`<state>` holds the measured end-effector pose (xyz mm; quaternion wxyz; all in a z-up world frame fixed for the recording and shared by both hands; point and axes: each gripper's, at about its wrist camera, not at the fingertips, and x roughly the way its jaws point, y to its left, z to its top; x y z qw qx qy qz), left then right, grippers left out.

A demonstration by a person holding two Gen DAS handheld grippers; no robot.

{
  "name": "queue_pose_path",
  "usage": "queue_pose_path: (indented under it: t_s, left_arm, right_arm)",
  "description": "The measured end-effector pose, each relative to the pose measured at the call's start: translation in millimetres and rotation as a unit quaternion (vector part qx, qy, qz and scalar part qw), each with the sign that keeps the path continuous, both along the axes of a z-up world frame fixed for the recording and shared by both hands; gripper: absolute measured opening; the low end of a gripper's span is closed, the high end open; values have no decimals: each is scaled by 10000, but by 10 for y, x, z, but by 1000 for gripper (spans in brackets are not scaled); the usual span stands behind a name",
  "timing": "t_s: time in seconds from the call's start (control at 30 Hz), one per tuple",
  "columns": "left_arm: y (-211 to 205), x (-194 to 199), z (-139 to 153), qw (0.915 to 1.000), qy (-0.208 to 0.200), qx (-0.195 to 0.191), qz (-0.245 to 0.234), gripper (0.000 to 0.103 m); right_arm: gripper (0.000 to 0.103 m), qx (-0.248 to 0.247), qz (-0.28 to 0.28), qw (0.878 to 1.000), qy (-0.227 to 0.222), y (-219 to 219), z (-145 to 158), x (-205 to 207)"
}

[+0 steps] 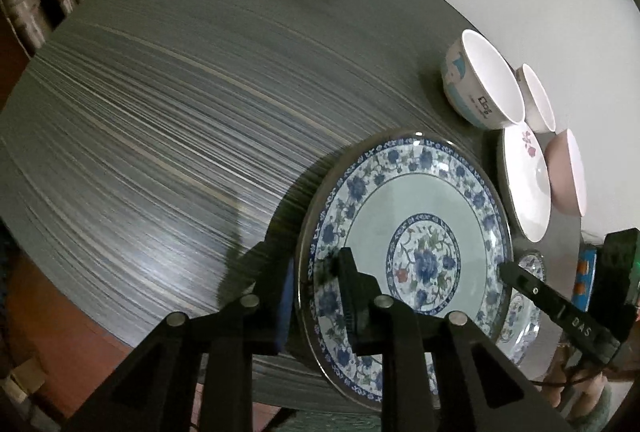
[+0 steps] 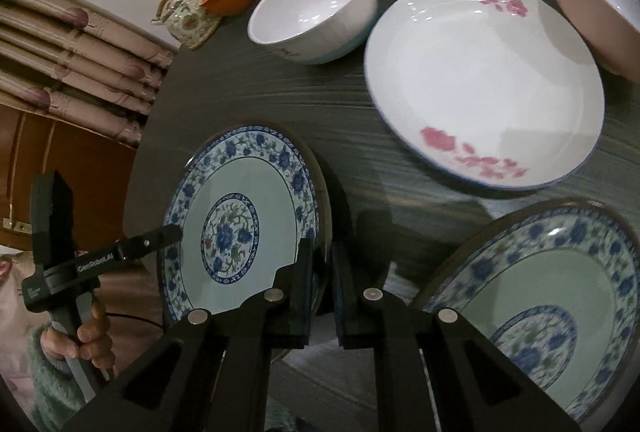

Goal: Organize plates and bowls

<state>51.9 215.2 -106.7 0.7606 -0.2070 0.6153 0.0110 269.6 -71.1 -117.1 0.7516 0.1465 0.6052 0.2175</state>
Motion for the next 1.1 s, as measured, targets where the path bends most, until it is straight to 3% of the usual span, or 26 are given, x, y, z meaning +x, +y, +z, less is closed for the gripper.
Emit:
queue_pose_path:
  t_s: [0.23, 0.7, 0.97, 1.1]
  left_arm:
    - [44, -28, -58, 9998, -50, 168, 31, 21]
    - [116, -83, -248, 9998, 8, 130, 176, 23]
    - [136, -115, -193, 9986, -297, 245, 353, 23]
    - [195, -158, -105, 9966, -554, 386, 463, 23]
  right_arm:
    - [11, -16, -73, 10000, 27, 88, -81, -96]
    - [11, -170, 3, 9998, 117, 171, -256, -185]
    - [13, -238, 61, 9996, 104, 197, -246, -200]
    - [19, -187, 42, 9998, 74, 165, -210, -231]
